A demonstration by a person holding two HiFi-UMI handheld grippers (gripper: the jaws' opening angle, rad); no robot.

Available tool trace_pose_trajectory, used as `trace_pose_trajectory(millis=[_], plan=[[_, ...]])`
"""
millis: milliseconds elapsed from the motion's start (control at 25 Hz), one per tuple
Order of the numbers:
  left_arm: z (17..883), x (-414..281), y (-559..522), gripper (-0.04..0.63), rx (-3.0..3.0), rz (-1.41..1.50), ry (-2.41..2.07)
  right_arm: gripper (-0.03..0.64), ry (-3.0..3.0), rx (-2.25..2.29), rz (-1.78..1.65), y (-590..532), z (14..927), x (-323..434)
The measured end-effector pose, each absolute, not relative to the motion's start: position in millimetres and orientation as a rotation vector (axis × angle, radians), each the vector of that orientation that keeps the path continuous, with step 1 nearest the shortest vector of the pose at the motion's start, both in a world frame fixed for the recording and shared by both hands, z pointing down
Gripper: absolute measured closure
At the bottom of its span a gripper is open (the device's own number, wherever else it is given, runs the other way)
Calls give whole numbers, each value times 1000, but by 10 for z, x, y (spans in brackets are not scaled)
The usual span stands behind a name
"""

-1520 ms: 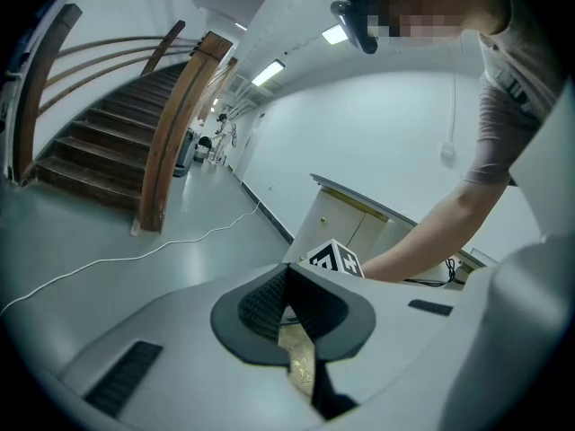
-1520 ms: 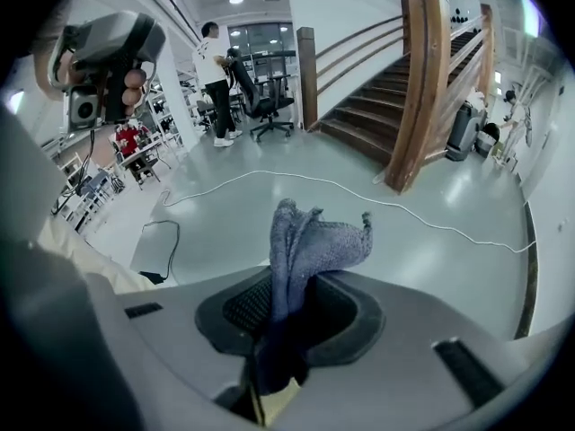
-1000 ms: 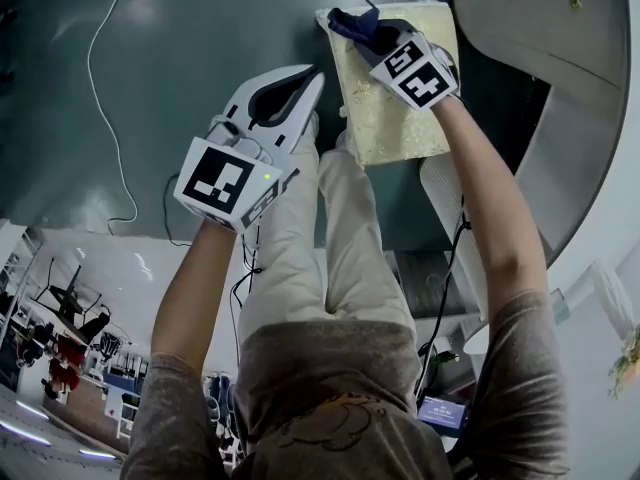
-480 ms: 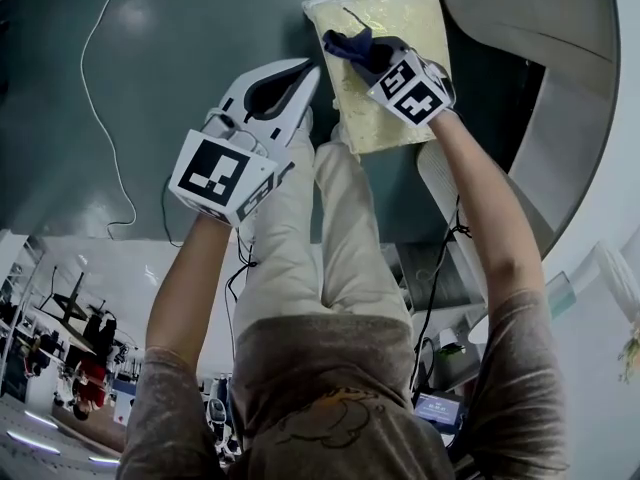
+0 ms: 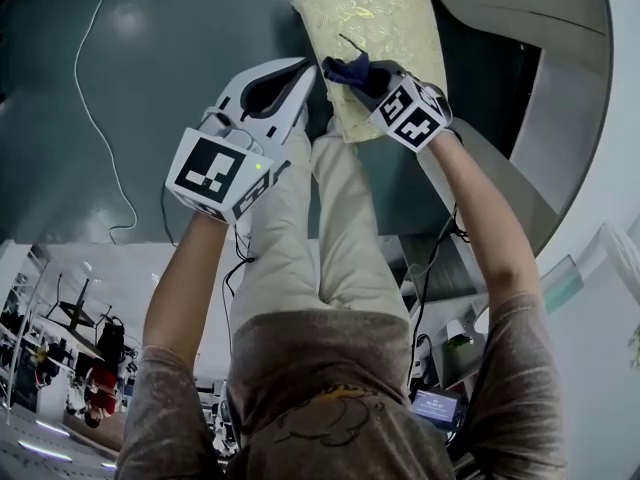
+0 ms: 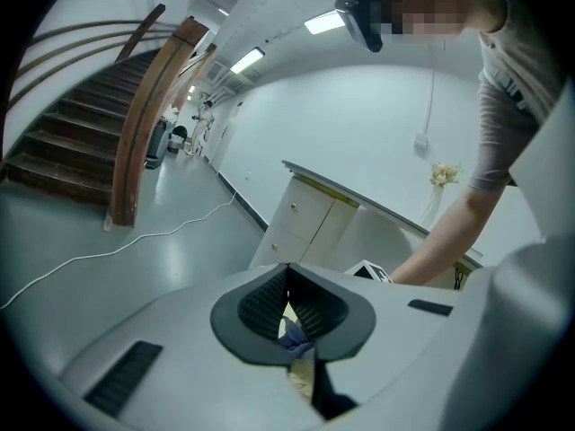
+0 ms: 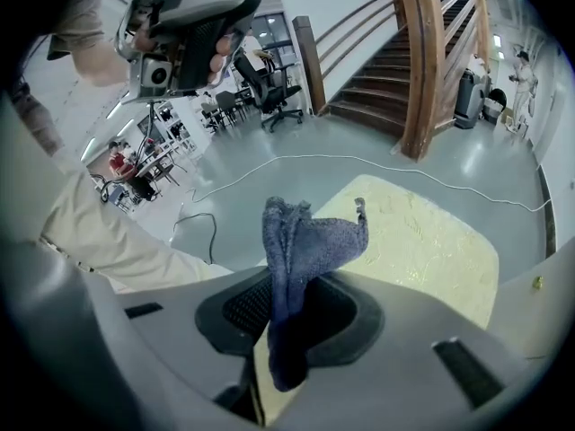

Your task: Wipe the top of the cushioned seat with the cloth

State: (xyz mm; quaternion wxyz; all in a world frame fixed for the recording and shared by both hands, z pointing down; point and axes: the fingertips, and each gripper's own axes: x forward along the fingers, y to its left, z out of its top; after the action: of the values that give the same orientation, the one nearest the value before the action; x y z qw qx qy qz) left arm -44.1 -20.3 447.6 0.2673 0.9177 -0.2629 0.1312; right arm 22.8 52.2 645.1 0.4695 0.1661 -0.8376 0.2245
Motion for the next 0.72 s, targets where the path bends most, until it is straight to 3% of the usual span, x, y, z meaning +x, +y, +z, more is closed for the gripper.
trace_pose_trajectory(millis=[720], plan=[[4472, -292, -103, 577, 2487, 355, -658, 520, -2034, 381, 645, 1397, 6448, 363]])
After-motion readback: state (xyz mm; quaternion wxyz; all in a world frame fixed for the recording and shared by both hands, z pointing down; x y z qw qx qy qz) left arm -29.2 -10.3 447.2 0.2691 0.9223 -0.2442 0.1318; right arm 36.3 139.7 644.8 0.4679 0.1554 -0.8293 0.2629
